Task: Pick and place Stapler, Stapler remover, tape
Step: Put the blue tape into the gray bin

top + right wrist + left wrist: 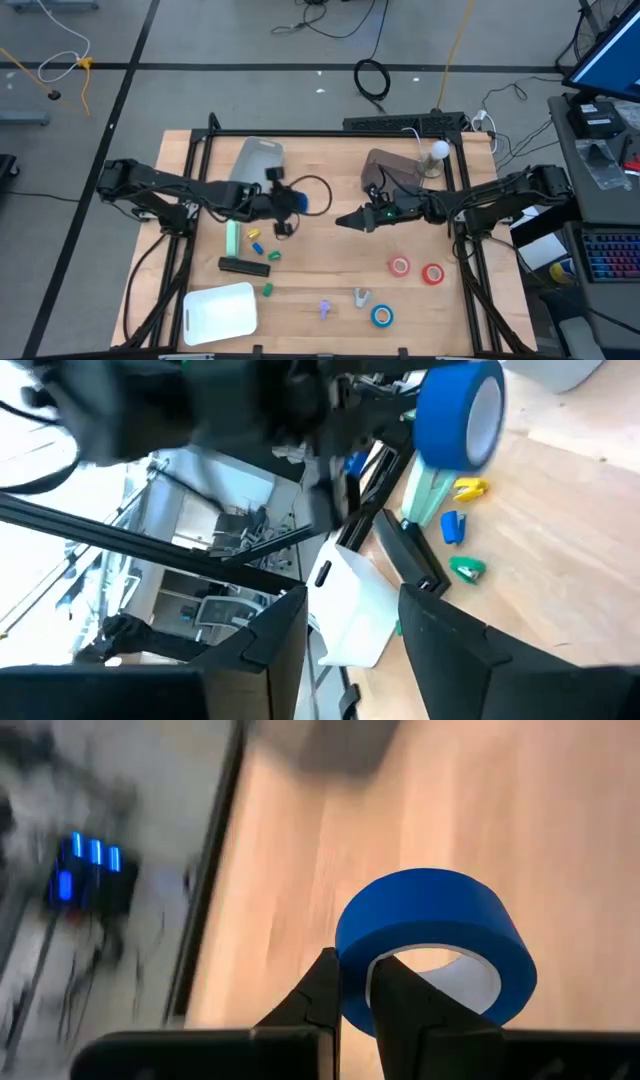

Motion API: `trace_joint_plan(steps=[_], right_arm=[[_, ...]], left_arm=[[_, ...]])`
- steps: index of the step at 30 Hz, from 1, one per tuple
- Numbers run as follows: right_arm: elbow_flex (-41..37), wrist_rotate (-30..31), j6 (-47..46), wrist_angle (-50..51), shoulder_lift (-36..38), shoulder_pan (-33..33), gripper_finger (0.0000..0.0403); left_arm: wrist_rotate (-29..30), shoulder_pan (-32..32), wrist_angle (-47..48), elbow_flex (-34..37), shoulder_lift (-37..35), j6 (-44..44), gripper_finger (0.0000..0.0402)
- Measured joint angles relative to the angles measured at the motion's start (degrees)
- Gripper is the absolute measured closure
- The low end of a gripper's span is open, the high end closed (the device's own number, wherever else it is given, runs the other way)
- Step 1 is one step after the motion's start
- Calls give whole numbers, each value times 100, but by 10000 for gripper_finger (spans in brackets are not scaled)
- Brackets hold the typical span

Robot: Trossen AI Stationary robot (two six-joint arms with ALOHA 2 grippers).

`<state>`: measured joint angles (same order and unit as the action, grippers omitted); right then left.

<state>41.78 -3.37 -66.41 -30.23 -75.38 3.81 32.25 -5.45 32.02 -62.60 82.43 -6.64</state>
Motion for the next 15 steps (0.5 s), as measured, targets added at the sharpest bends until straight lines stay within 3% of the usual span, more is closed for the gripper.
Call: trace_joint_plan(steps=[7,15], right_arm=[[0,3,246,-105,10,1,252],[0,3,472,-148,10,2,254]], left_arm=[[425,941,1318,-8,-417,1067,371],[-29,2667,1681,6,-420,1080,371]])
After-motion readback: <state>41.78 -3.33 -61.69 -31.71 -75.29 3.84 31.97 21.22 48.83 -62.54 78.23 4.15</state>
